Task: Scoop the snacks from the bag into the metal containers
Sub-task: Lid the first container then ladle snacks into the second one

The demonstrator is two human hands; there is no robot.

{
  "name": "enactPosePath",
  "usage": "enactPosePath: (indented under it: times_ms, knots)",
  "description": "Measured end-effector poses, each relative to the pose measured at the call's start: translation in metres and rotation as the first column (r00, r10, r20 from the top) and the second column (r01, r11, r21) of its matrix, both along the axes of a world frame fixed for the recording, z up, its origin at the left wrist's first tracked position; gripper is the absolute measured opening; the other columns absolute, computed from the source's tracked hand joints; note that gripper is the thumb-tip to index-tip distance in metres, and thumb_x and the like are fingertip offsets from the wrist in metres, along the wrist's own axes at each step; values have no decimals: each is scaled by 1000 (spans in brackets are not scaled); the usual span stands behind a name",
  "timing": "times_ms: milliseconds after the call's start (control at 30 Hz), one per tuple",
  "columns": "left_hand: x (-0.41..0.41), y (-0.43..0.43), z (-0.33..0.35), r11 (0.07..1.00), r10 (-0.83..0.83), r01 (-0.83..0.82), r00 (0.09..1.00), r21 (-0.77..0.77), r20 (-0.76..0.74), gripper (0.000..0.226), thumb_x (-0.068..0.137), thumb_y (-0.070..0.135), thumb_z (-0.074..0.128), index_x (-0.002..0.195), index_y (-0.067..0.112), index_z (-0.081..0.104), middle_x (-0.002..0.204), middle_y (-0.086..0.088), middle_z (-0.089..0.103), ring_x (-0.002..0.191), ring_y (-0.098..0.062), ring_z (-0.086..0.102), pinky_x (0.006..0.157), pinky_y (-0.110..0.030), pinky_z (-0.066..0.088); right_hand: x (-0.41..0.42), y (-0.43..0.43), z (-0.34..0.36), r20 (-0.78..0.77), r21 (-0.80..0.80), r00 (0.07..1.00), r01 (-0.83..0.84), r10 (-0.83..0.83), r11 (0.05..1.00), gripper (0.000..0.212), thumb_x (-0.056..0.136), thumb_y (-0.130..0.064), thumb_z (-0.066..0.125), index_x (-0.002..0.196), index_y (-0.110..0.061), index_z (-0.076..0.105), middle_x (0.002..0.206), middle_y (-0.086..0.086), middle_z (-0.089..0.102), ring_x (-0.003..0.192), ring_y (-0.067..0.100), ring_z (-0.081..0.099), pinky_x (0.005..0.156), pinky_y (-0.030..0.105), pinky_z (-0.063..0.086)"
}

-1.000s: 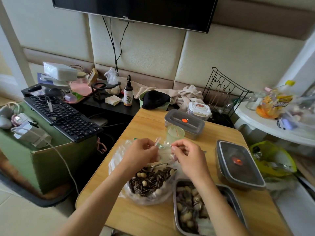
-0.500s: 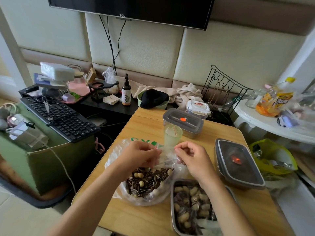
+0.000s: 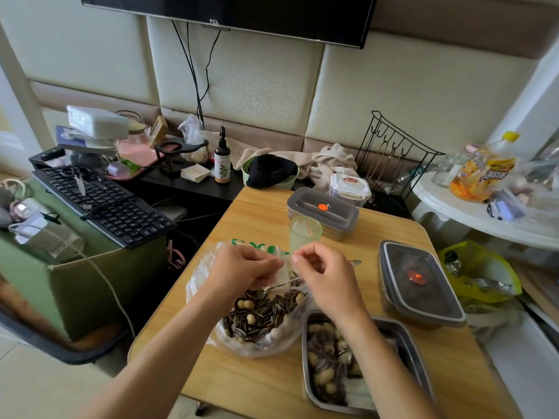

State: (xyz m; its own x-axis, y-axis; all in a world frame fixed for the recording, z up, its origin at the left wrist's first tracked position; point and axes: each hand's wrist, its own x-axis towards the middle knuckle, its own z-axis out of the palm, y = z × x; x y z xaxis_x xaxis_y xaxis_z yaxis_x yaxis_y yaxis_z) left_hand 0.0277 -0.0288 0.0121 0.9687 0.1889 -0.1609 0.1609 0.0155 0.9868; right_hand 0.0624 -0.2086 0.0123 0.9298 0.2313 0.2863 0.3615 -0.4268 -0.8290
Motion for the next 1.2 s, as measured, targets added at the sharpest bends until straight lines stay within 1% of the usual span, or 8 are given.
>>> enactPosePath:
  times_ms: [133, 267, 367, 567, 767, 933, 1067, 1200]
  knots:
    - [-1, -4, 1, 999, -30, 30, 999, 24, 12, 30, 68, 26, 88, 84, 2, 79, 79, -21, 76, 70, -26, 73, 72, -33, 65, -4, 10, -4, -285, 140, 953, -68, 106, 988, 16, 100, -30, 66, 95, -19, 75, 91, -4, 78, 89, 11, 73, 87, 35, 61]
    - [-2, -4, 4, 989, -145, 145, 989, -21, 7, 14, 85, 10, 80, 98, 2, 80, 89, -19, 78, 91, -34, 77, 82, -35, 64, -1, 7, -5, -343, 226, 933, -31, 109, 974, 18, 97, -35, 72, 95, -17, 75, 91, 2, 79, 90, 19, 75, 88, 41, 62]
    - [-5, -5, 8, 985, -170, 170, 985, -3, 12, 11, 92, 7, 74, 101, 2, 79, 90, -17, 79, 90, -30, 78, 81, -32, 64, 1, 5, -4, -306, 188, 948, -27, 84, 982, 10, 92, -27, 79, 93, -18, 76, 88, 0, 78, 85, 12, 75, 80, 29, 60]
    - [-6, -8, 3, 997, -69, 69, 998, 40, 2, 8, 93, 7, 73, 93, 2, 79, 84, -17, 78, 87, -35, 77, 85, -45, 64, 1, 8, -6, -261, 133, 965, -1, 36, 991, 15, 97, -19, 70, 85, -17, 79, 79, 1, 79, 78, 18, 77, 83, 46, 63]
    - [-7, -13, 1, 992, -13, 8, 999, 125, 43, 19, 92, 24, 77, 87, 6, 79, 78, -10, 78, 77, -25, 77, 81, -42, 65, -2, 13, -6, -21, -61, 1000, 12, -14, 998, 15, 97, -14, 71, 89, -22, 81, 75, -11, 76, 71, 3, 72, 66, 24, 61]
    - [-3, -8, -5, 898, -30, -31, 991, 440, 132, 15, 96, 24, 71, 83, 18, 74, 70, -1, 75, 67, -15, 74, 73, -43, 64, -2, 13, -5, 12, -126, 1000, 20, -19, 992, 16, 95, -20, 73, 80, -22, 78, 70, -11, 74, 69, 3, 69, 60, 15, 51]
    - [-2, -13, -4, 848, -19, -66, 988, 526, 154, 13, 89, 18, 69, 76, 20, 70, 68, -2, 72, 69, -22, 70, 68, -42, 58, -4, 15, -6, -21, -116, 999, 35, -38, 993, 16, 94, -19, 71, 78, -20, 72, 68, -7, 71, 65, 6, 66, 56, 17, 49]
    - [-1, -13, -3, 842, -18, -64, 989, 536, 147, 11, 86, 17, 69, 75, 18, 70, 70, -5, 72, 71, -27, 70, 67, -43, 56, -7, 19, -7, 170, -241, 985, 54, -13, 969, 14, 92, -16, 73, 79, -16, 66, 70, -10, 65, 65, 10, 61, 57, 26, 50]
